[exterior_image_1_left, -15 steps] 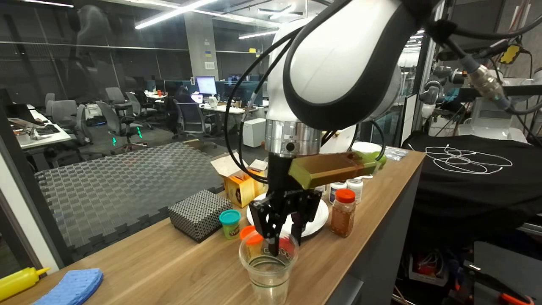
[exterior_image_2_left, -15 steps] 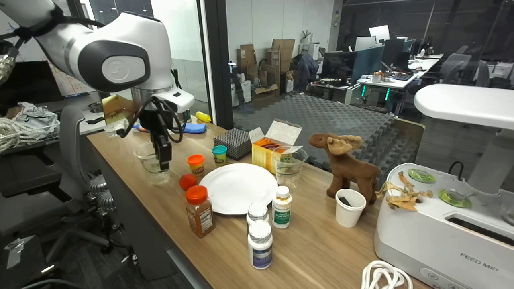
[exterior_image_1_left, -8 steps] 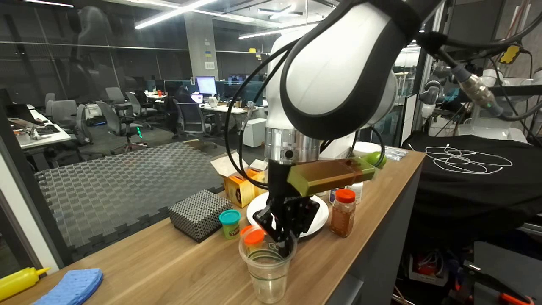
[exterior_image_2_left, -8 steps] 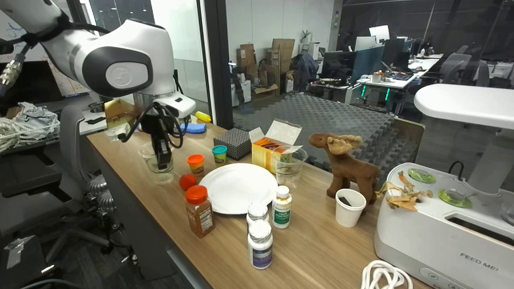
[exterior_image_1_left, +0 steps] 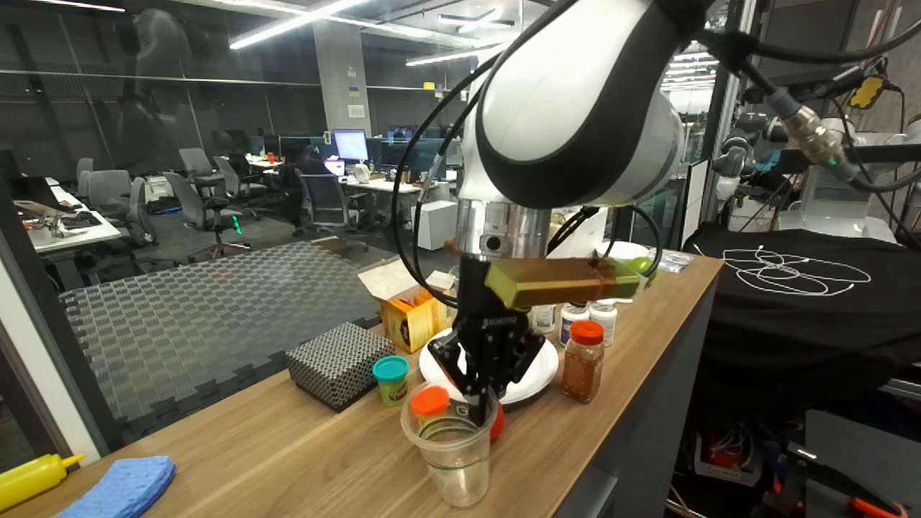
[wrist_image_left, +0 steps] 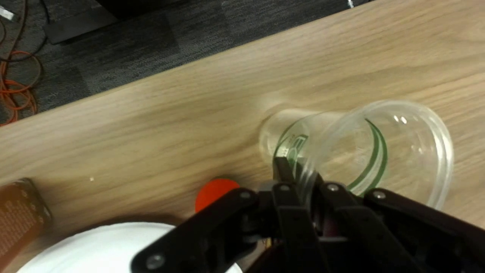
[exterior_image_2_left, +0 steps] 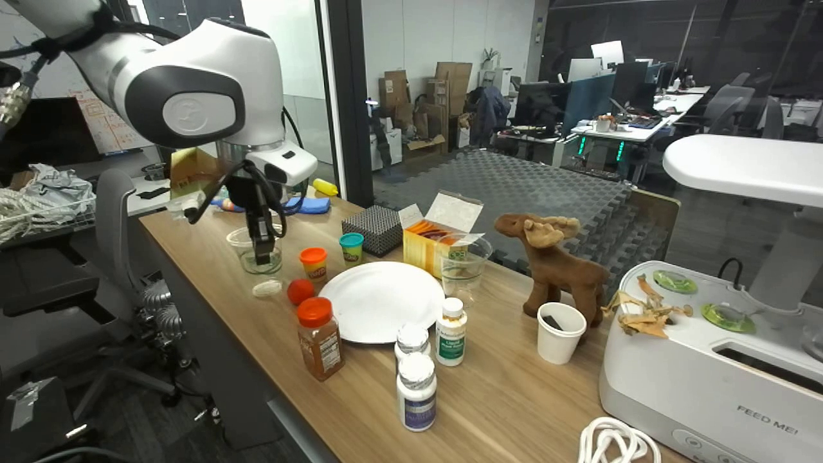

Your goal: Pick up all the objects surrounding the white plate and arrange them on the plate

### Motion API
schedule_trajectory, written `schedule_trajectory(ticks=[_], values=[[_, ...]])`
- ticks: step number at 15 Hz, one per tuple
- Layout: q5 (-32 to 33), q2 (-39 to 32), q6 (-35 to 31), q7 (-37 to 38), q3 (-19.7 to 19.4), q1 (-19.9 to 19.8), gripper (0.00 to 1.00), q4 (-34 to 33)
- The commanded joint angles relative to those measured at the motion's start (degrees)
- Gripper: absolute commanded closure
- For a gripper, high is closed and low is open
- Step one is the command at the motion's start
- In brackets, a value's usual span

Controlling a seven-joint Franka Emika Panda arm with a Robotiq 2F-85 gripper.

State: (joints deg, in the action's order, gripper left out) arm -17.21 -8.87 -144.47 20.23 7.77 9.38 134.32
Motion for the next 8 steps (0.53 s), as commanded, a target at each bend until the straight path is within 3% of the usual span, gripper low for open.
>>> schedule_trajectory(ticks=[1, 8], values=[[-5.05, 6.22, -1.18, -2.16, 0.31, -1.43, 0.92, 2.68], [-11.42, 11.09, -0.62, -4.04, -1.14, -3.13, 0.94, 2.47]])
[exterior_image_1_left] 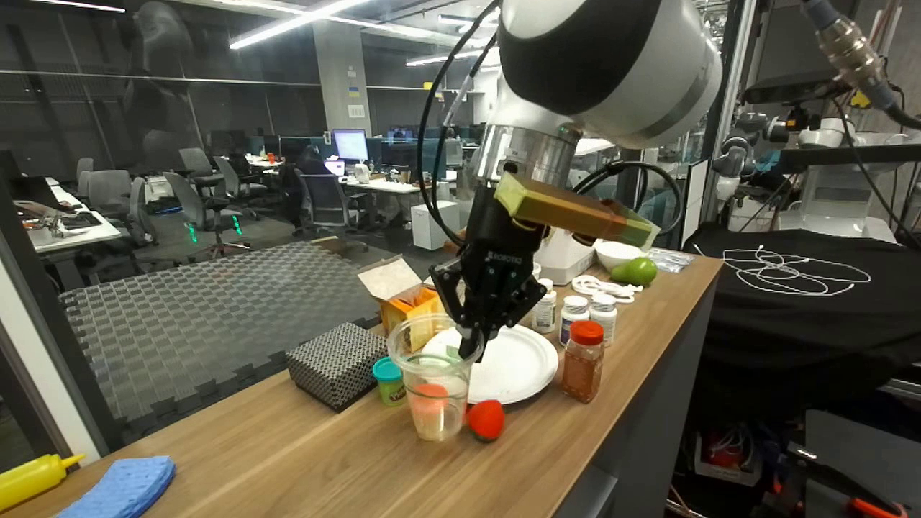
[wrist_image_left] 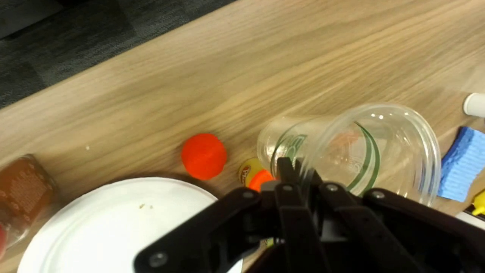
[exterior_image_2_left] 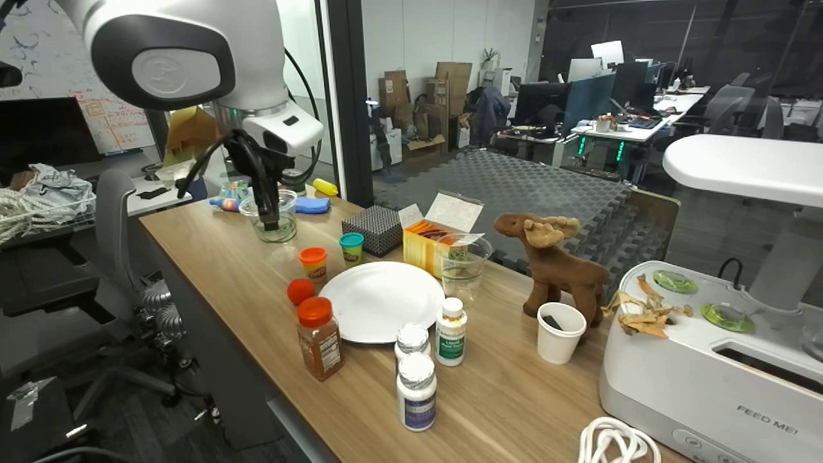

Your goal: Pick up all the objects surrounding the white plate and arrange them on the plate

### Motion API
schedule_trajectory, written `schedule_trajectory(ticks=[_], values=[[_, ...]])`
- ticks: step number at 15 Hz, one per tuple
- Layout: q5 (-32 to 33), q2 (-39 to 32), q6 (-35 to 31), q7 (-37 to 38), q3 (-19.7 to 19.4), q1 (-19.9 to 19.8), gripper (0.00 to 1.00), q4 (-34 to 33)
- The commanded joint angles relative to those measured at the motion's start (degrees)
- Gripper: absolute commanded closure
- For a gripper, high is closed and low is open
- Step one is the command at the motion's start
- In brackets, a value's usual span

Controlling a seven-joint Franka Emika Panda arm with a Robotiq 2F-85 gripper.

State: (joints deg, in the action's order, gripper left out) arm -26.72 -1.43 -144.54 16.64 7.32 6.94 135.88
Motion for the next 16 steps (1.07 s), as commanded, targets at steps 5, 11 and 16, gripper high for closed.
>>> schedule_trajectory(ticks=[5, 11, 16], values=[[1.17, 8.07, -2.20, 6.05, -3.91, -3.81, 0.94, -0.55], [7.18, 7.03, -6.79, 14.91, -7.42, -9.58, 0.94, -5.11], [7.52, -0.54, -4.24, 16.92, -9.56, -11.37, 0.95, -12.23]])
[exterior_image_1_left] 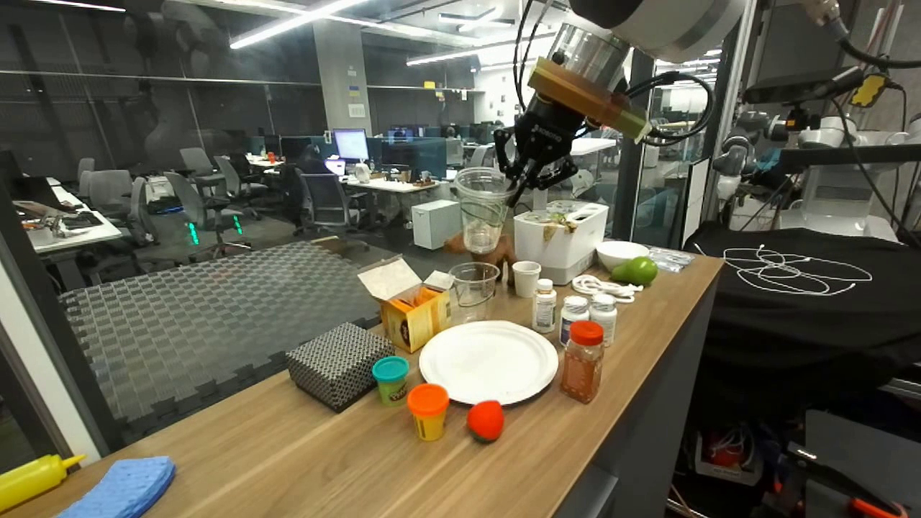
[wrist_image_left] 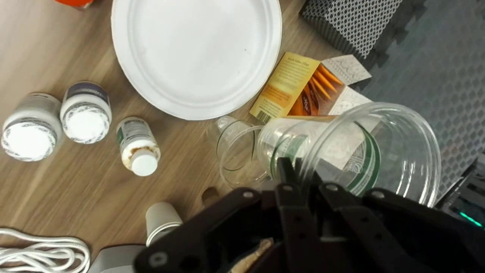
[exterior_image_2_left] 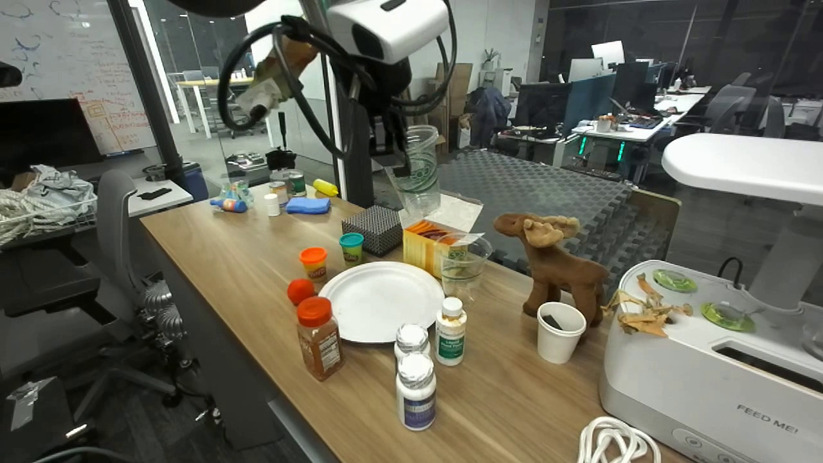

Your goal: Pick up all the objects surrounding the white plate and arrange them on the plate

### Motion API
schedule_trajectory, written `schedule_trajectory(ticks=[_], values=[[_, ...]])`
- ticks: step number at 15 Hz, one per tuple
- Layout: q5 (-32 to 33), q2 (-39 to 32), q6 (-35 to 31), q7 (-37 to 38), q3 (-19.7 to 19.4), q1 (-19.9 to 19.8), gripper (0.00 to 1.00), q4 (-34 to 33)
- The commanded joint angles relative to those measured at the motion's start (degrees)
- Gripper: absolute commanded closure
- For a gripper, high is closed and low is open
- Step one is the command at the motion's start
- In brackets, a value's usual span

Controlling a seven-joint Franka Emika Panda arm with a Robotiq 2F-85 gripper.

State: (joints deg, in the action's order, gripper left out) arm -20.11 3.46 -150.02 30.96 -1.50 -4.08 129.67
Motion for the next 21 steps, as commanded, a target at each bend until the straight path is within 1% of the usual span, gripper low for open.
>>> schedule_trajectory(ticks=[1, 5, 9, 17, 18, 20, 21], values=[[0.57, -7.29, 1.82, 2.65, -1.16, -0.37, 0.94, -7.83], [0.77, -13.04, 2.94, 4.02, -2.54, -0.27, 0.95, -13.44], [-0.16, -17.01, 5.41, 3.95, -3.38, -0.39, 0.95, -17.46], [-2.13, -20.57, 9.29, 3.02, -3.27, -0.52, 0.96, -20.61], [-1.83, -20.81, 9.42, 3.23, -3.38, -0.42, 0.94, -20.77], [-1.12, -21.15, 9.00, 4.14, -3.76, -0.15, 0.68, -20.85], [-1.02, -21.26, 8.97, 4.31, -3.83, -0.12, 0.60, -20.90]])
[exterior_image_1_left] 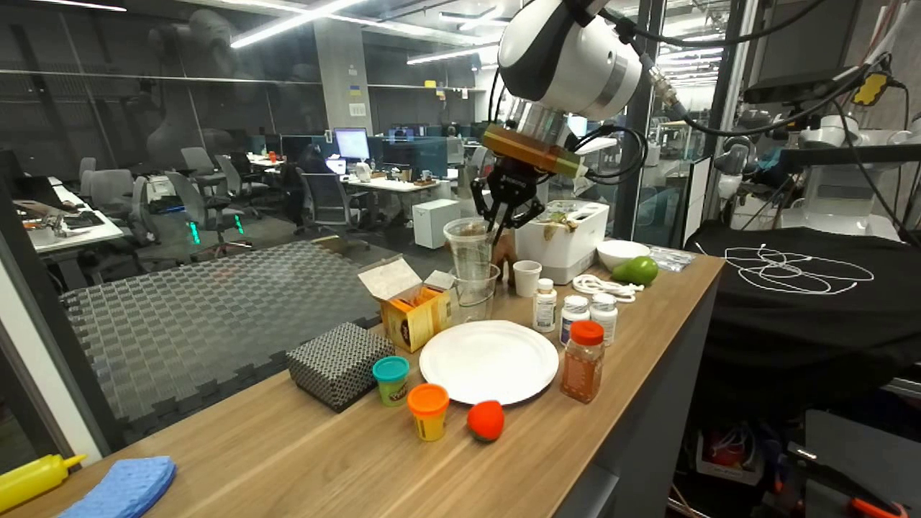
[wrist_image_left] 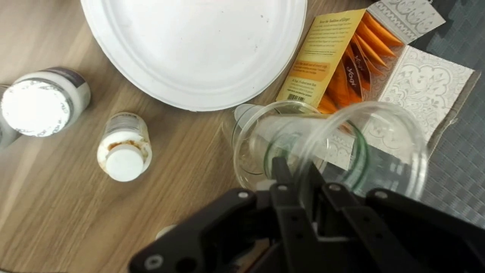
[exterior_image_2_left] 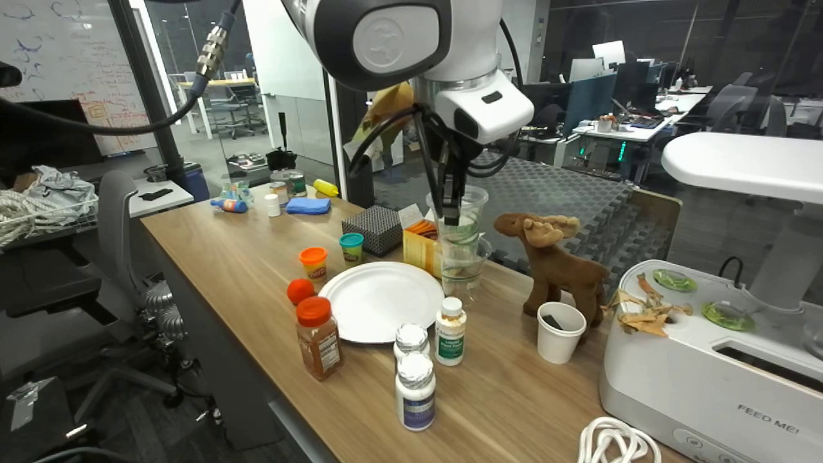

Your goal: Pick up all the objects surrounding the white plate and arrange them on the plate

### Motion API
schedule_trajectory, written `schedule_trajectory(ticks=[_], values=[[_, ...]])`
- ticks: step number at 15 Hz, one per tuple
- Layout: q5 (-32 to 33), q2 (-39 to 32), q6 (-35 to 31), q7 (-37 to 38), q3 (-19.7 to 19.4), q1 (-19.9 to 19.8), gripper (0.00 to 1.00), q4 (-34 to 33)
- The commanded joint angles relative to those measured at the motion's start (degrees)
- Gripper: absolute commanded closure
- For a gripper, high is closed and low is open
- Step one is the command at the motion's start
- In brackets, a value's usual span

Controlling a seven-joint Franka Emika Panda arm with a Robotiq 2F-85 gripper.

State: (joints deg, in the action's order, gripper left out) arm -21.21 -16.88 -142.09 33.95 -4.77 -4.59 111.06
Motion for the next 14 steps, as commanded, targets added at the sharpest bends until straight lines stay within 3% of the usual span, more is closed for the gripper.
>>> schedule_trajectory(ticks=[1, 5, 8, 14], values=[[0.09, -0.98, 0.93, 1.48, -0.61, 0.39, 0.53, -2.35], [-0.01, -0.70, 0.62, 2.09, -0.71, 0.38, 0.23, -2.27], [4.73, 0.72, 0.00, 4.33, -2.15, 1.71, 0.00, -0.78], [26.21, 5.55, 1.07, 9.30, -5.77, 5.98, 0.00, 3.88]])
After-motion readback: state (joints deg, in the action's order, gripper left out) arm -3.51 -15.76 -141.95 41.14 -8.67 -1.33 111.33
